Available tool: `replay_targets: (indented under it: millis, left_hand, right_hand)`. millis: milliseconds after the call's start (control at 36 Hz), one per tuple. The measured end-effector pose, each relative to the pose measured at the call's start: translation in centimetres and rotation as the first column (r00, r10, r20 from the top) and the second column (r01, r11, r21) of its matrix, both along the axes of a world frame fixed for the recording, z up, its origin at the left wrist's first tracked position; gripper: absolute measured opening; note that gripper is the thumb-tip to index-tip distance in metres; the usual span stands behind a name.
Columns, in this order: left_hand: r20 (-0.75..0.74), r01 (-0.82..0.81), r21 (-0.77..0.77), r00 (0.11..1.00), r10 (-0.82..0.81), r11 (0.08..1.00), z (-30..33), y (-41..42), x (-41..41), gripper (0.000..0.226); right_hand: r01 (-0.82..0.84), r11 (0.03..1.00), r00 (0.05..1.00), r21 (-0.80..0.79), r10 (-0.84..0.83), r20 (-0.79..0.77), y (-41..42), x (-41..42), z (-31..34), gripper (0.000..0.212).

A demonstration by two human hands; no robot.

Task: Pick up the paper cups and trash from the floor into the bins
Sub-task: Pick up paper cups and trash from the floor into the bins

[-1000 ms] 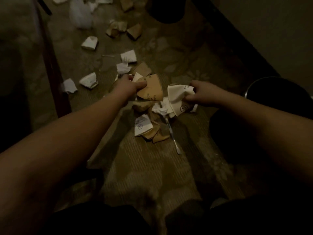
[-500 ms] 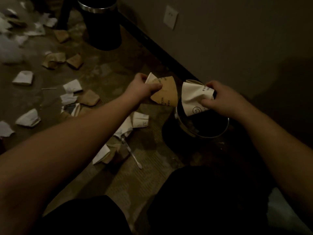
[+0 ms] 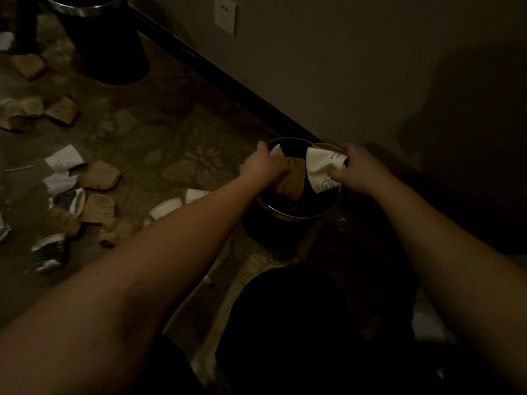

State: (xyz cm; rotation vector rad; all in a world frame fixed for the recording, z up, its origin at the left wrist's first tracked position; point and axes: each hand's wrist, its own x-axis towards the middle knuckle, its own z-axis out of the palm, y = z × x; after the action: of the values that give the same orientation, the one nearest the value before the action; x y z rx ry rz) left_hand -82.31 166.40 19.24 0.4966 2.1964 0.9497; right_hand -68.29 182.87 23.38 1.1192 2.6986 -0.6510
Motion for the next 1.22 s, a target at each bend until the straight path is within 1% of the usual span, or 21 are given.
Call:
replay_targets:
  millis: [83, 139, 194, 278, 361, 444, 556, 611, 639, 694, 722, 806, 889, 972, 1028, 1111, 1222]
  left_hand:
    - [-0.01, 0.07, -0.087, 0.997, -0.071, 0.994, -0.1, 0.2, -0.1, 0.092]
    - [-0.013, 0.083, -0.062, 0.996, -0.084, 0.995, -0.1, 0.0, -0.4, 0.091]
    - [0.012, 0.054, -0.005, 0.998, -0.054, 0.999, -0.2, -0.5, -1.1, 0.086]
    - [0.049, -0.006, 0.049, 0.999, 0.004, 0.999, -0.6, -1.9, -2.6, 0.088]
    - [0.064, -0.059, 0.091, 0.997, 0.053, 0.994, -0.1, -4.1, -3.7, 0.081]
    - [0.03, -0.102, 0.104, 0.995, 0.099, 0.989, -0.5, -6.1, -5.0, 0.073]
    - [-0.017, -0.119, 0.107, 0.992, 0.122, 0.987, 0.0, -9.8, -6.1, 0.069]
    - [-0.105, -0.102, 0.063, 0.989, 0.108, 0.993, 0.2, -11.9, -6.6, 0.068]
    - [-0.178, -0.091, 0.017, 0.98, 0.092, 0.996, 0.3, -13.0, -6.9, 0.068]
    - [-0.328, -0.067, -0.112, 0.944, 0.027, 0.991, 0.2, -15.3, -7.4, 0.068]
    - [-0.381, -0.052, -0.178, 0.925, -0.02, 0.983, 0.0, -16.4, -7.6, 0.068]
    - [-0.441, -0.025, -0.31, 0.889, -0.12, 0.95, -0.5, -20.0, -7.8, 0.064]
    - [-0.447, -0.035, -0.378, 0.882, -0.15, 0.925, -2.1, -23.6, -7.2, 0.062]
    - [-0.433, -0.02, -0.506, 0.87, -0.234, 0.862, -4.4, -26.9, -6.5, 0.064]
    - [-0.387, -0.002, -0.571, 0.883, -0.267, 0.821, -6.1, -28.8, -6.0, 0.064]
    - [-0.324, 0.027, -0.627, 0.9, -0.292, 0.778, -8.8, -31.2, -5.0, 0.061]
    - [-0.222, 0.085, -0.691, 0.92, -0.322, 0.718, -12.1, -33.6, -3.3, 0.058]
  right_hand:
    - [-0.07, 0.994, 0.994, -0.082, 0.076, 0.074, 0.4, -0.4, -0.8, 0.103]
    - [-0.107, 0.988, 0.985, -0.11, 0.12, 0.121, 0.6, -0.8, -1.1, 0.114]
    - [-0.11, 0.987, 0.984, -0.114, 0.124, 0.129, 0.7, -1.4, -1.2, 0.118]
    - [-0.151, 0.986, 0.98, -0.07, 0.158, 0.117, 0.4, -2.5, -1.0, 0.114]
    - [-0.222, 0.975, 0.967, -0.032, 0.224, 0.123, -0.3, -3.8, -0.6, 0.105]
    - [-0.275, 0.96, 0.954, -0.055, 0.28, 0.11, -1.6, -5.3, 0.0, 0.097]
    - [-0.406, 0.914, 0.91, -0.015, 0.406, 0.085, -4.2, -8.0, 0.7, 0.088]
    - [-0.485, 0.875, 0.872, 0.004, 0.483, 0.078, -6.0, -9.5, 0.9, 0.085]
    - [-0.529, 0.849, 0.846, 0.014, 0.526, 0.084, -7.0, -10.3, 0.9, 0.084]
    - [-0.623, 0.781, 0.78, 0.04, 0.617, 0.11, -9.3, -11.6, 0.8, 0.082]
    - [-0.667, 0.743, 0.744, 0.059, 0.657, 0.123, -10.5, -12.2, 0.7, 0.081]
    - [-0.761, 0.639, 0.648, 0.111, 0.741, 0.176, -14.2, -13.7, -0.4, 0.078]
    - [-0.814, 0.564, 0.581, 0.139, 0.779, 0.238, -17.8, -14.6, -2.4, 0.076]
    - [-0.861, 0.496, 0.507, 0.114, 0.821, 0.262, -20.6, -14.8, -5.6, 0.075]
    - [-0.892, 0.445, 0.449, 0.081, 0.851, 0.271, -22.1, -14.6, -8.0, 0.074]
    - [-0.919, 0.393, 0.381, 0.022, 0.876, 0.296, -24.0, -13.8, -11.4, 0.068]
    - [-0.93, 0.366, 0.336, -0.034, 0.883, 0.328, -25.3, -12.0, -15.7, 0.059]
